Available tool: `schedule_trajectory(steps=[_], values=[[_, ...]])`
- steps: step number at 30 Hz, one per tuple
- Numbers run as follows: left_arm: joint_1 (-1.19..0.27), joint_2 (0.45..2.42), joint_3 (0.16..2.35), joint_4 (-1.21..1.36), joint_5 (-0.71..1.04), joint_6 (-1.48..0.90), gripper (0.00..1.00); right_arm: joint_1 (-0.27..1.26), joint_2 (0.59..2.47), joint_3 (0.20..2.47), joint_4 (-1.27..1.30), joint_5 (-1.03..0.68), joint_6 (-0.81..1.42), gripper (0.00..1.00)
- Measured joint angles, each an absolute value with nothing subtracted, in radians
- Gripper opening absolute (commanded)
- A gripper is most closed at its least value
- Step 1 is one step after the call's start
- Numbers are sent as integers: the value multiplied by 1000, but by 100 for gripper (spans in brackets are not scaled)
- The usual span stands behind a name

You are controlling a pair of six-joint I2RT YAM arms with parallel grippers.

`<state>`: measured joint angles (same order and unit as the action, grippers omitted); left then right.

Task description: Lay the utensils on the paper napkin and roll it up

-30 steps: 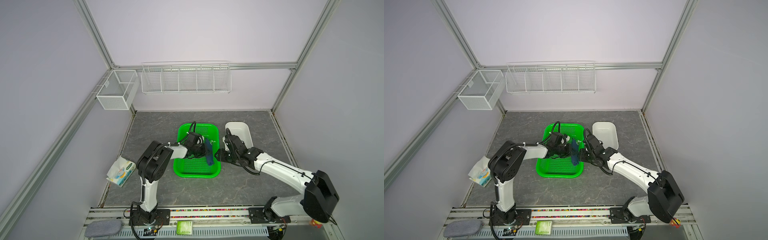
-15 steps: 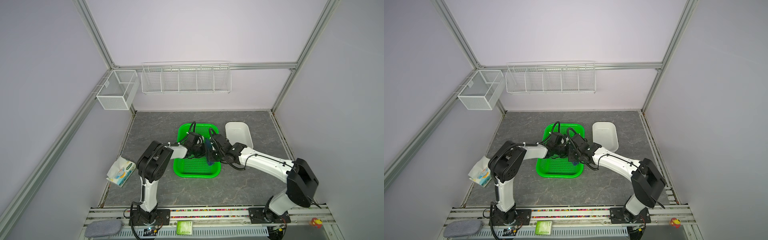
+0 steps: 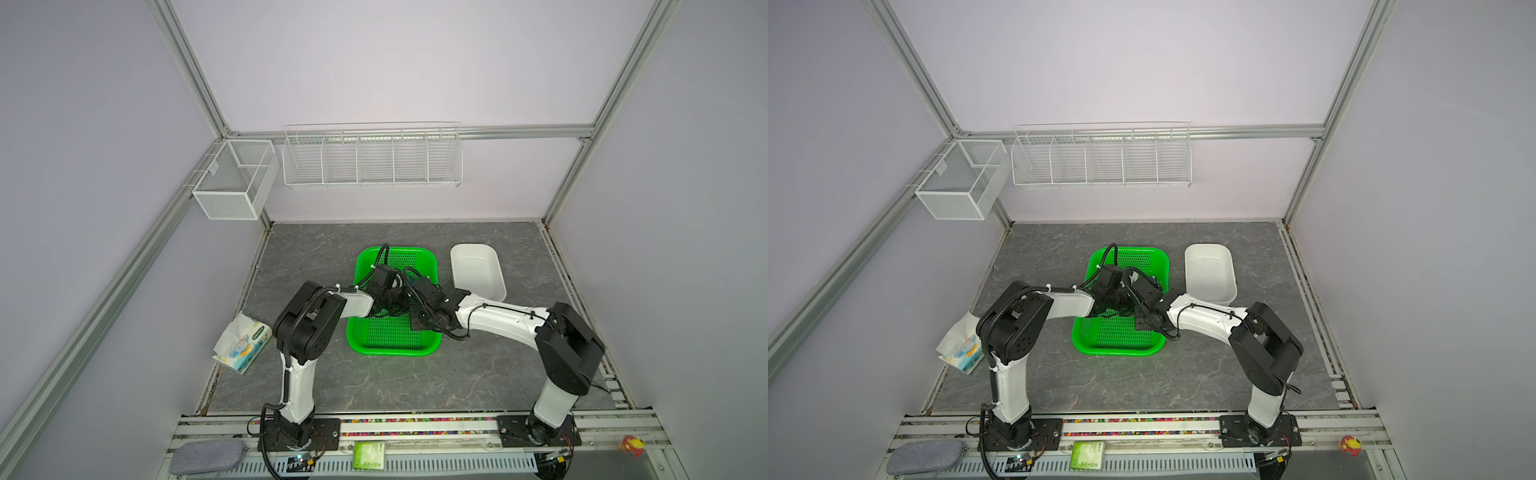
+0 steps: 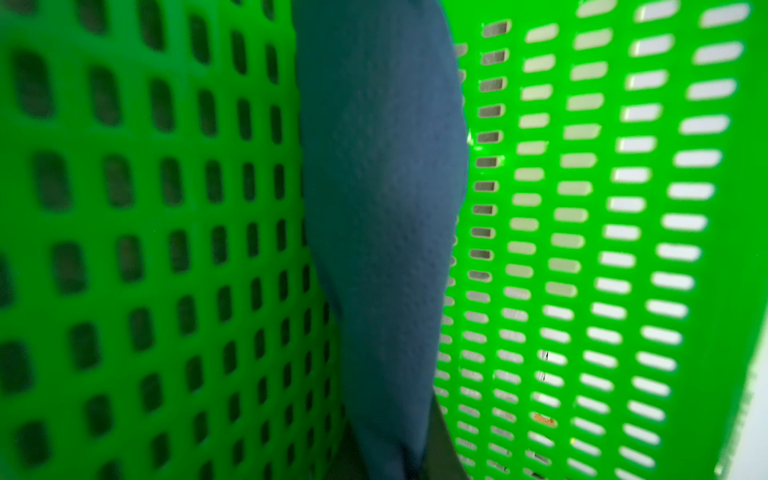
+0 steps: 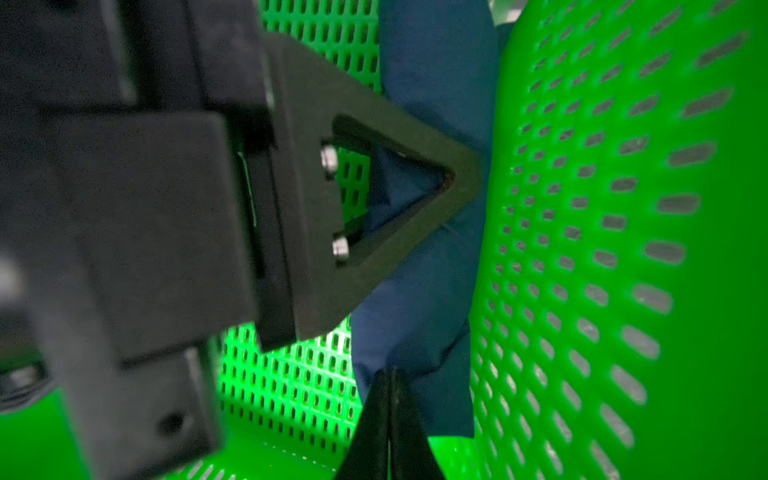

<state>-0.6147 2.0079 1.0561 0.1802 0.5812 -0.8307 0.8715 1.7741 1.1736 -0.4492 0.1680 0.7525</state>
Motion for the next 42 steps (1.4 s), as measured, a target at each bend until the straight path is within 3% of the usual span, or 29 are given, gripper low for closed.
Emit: schedule_trajectory(steps=[12, 20, 24, 28, 37, 42], values=[[-611, 2006, 1060, 170, 578, -814, 30, 867, 1784, 1159, -408, 180, 786, 7], [-609, 1988, 1071, 129, 560, -792, 34, 857, 1781, 1133, -354, 154, 813, 7], [-609, 1980, 1076, 100, 543, -781, 31, 857, 1781, 1132, -337, 136, 817, 7], [-607, 1977, 1077, 76, 524, -773, 19, 857, 1781, 1132, -324, 120, 816, 7], [-600, 1977, 1076, 61, 517, -770, 14, 857, 1777, 1155, -330, 104, 813, 8], [-592, 1977, 1073, 63, 522, -769, 2, 858, 1778, 1162, -334, 89, 811, 9]])
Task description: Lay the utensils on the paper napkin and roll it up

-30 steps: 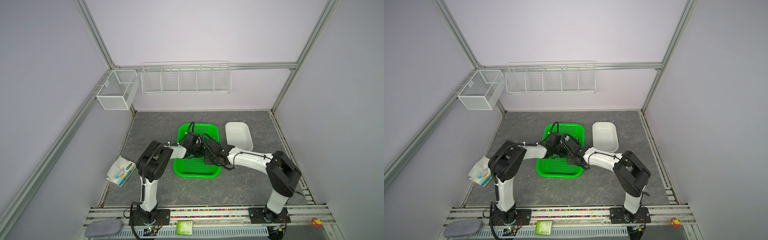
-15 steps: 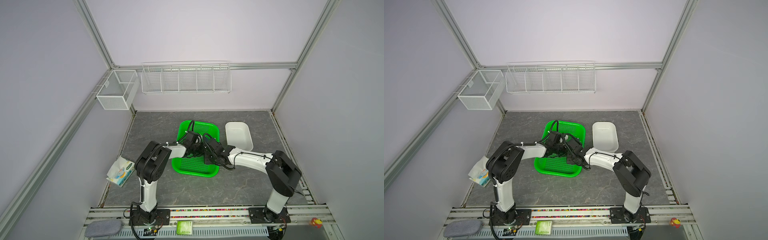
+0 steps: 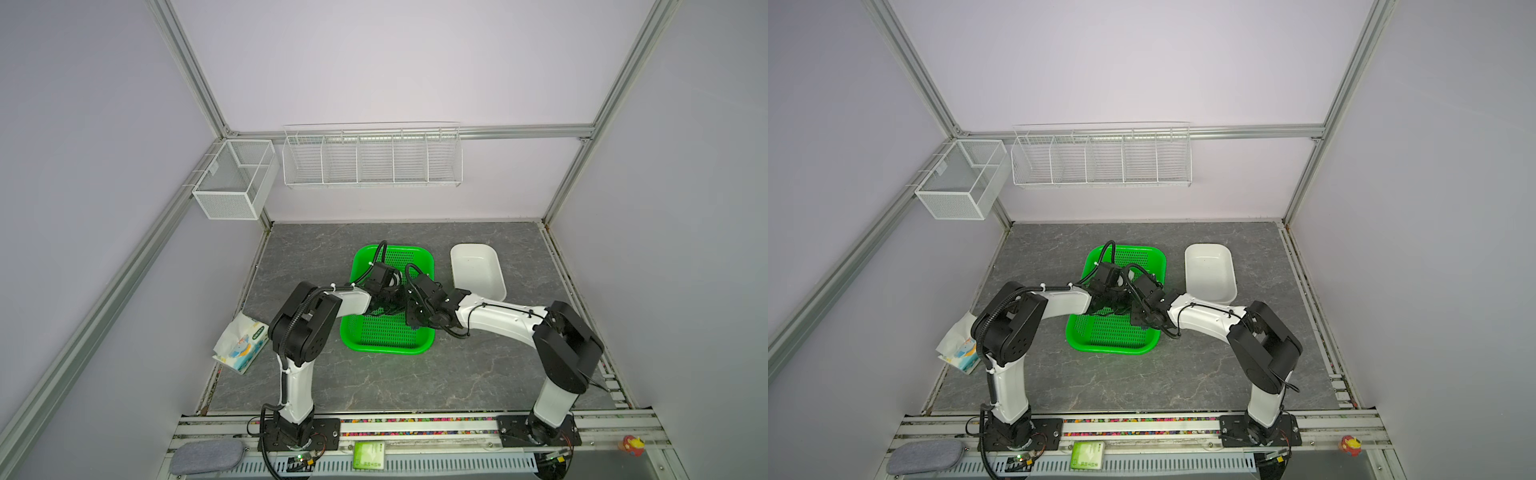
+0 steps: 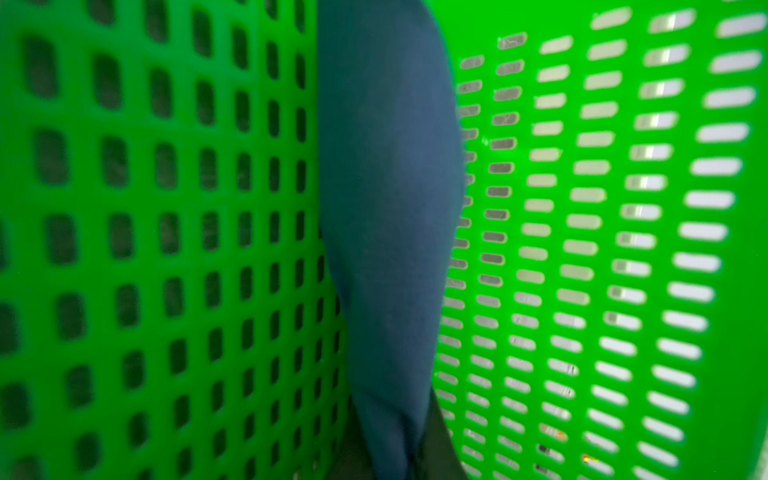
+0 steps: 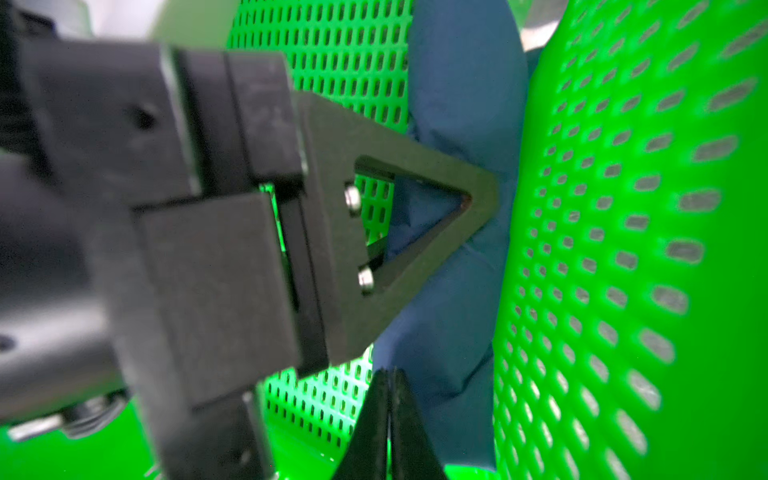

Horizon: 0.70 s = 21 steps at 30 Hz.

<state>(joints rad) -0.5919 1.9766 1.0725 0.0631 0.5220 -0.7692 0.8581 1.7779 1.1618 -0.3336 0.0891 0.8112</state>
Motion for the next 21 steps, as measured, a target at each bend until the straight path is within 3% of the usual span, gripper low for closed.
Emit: schedule_trajectory(steps=[13, 18, 21], values=[[-551, 1979, 987, 232, 608, -862, 0, 924, 1885, 1312, -456, 211, 850, 7], [-551, 1979, 987, 223, 600, -853, 18, 930, 1898, 1312, -458, 229, 869, 7], [-551, 1976, 991, 210, 600, -844, 22, 929, 1898, 1310, -458, 231, 875, 6]])
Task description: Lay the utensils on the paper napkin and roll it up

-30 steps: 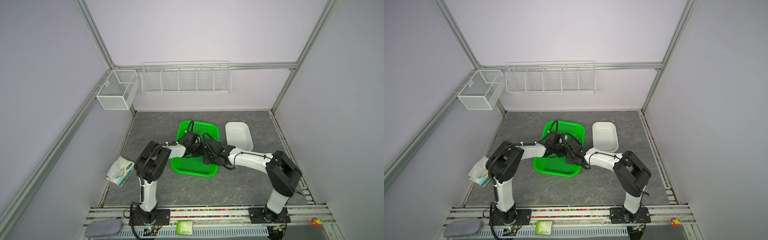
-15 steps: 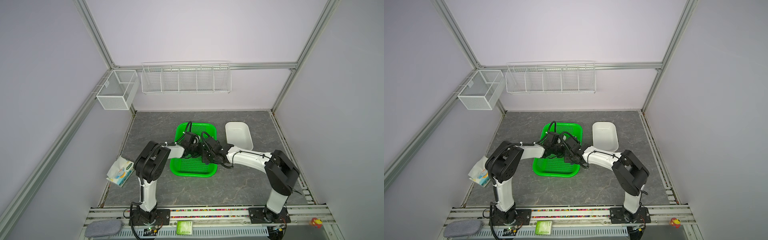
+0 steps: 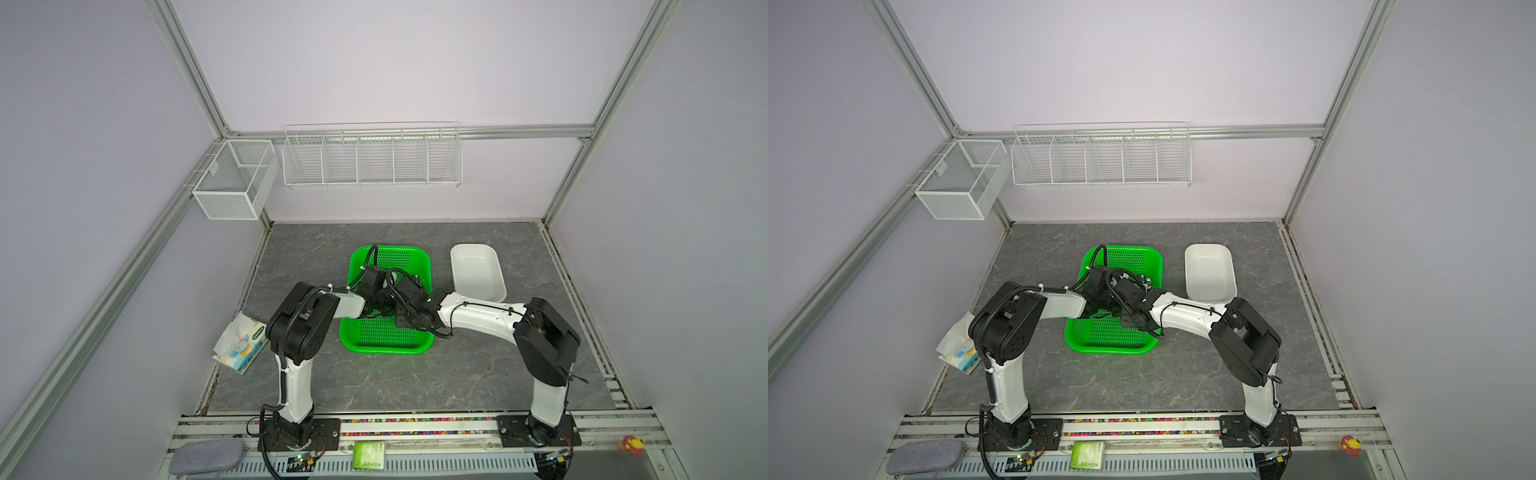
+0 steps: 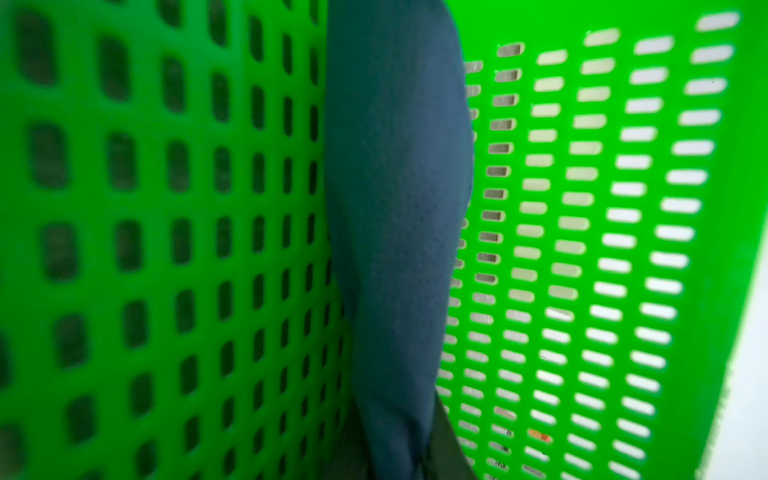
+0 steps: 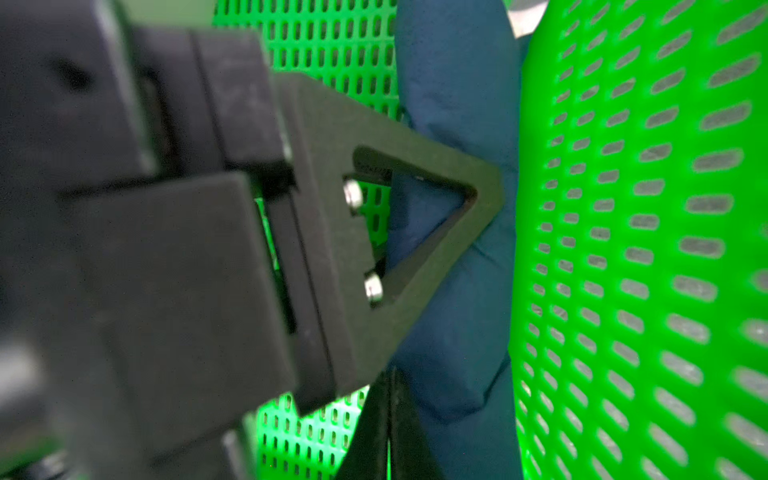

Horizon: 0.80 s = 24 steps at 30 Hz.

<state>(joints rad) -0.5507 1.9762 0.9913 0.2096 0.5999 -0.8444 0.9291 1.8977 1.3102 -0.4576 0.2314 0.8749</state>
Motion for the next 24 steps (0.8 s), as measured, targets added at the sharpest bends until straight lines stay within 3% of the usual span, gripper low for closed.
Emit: schedule_trajectory(steps=[3, 24], values=[[-551, 1974, 1005, 187, 600, -832, 28, 929, 1898, 1310, -456, 231, 879, 7], [-550, 1908, 1031, 17, 521, -766, 47, 929, 1914, 1310, -429, 195, 883, 7]])
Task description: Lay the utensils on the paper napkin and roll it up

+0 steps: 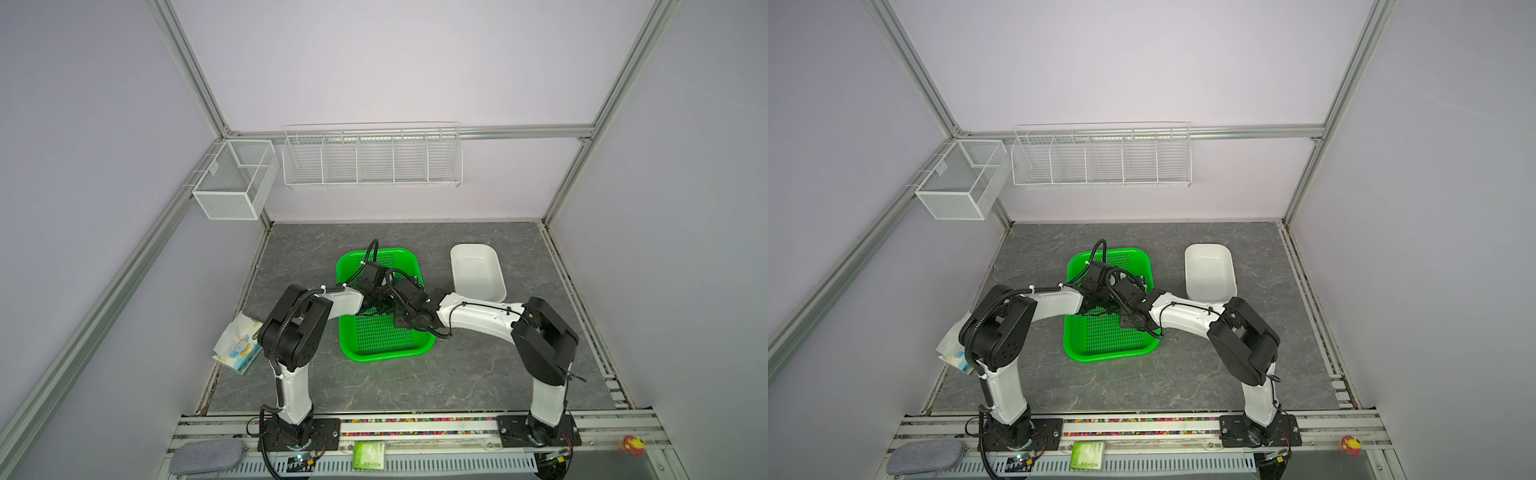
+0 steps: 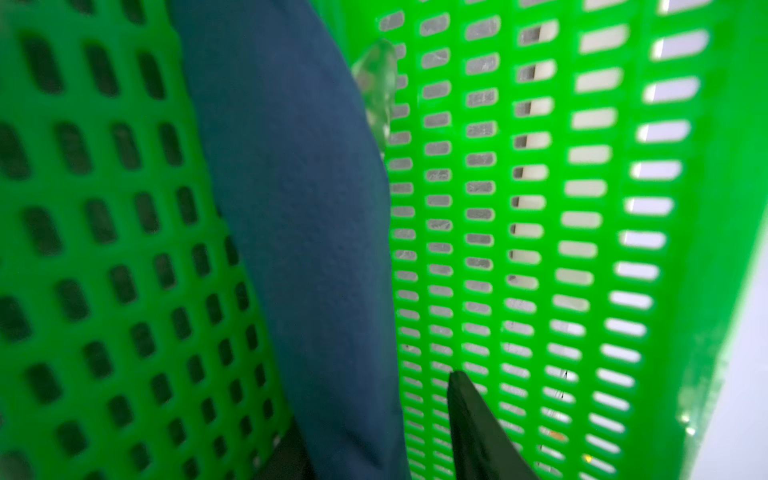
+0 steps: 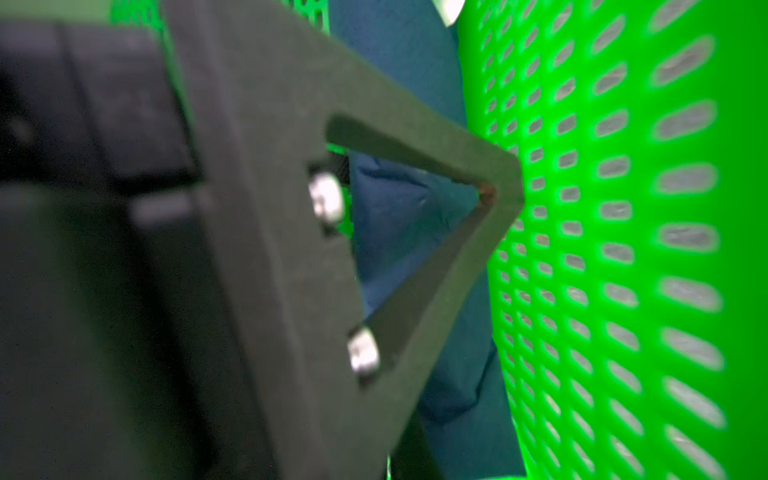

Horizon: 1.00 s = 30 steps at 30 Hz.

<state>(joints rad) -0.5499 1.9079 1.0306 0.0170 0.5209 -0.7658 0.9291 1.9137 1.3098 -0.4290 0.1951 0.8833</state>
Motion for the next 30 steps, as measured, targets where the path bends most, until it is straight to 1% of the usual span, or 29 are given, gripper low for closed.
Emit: schedule_trajectory(steps=[4, 10, 17, 20, 23, 26, 30], values=[[-548, 1897, 1031, 7, 515, -761, 53, 929, 1918, 1310, -422, 185, 884, 7], [-521, 1888, 1031, -7, 507, -759, 57, 923, 1918, 1298, -405, 167, 888, 7], [-509, 1872, 1031, -37, 493, -758, 57, 918, 1919, 1294, -392, 148, 895, 7], [-509, 1860, 1031, -71, 475, -754, 50, 917, 1919, 1294, -391, 144, 895, 7], [-509, 1852, 1029, -100, 460, -750, 38, 917, 1920, 1291, -386, 138, 895, 8], [-509, 1853, 1027, -117, 451, -745, 27, 916, 1920, 1285, -373, 127, 894, 11], [-509, 1855, 1024, -121, 448, -746, 21, 913, 1906, 1272, -350, 107, 889, 17]])
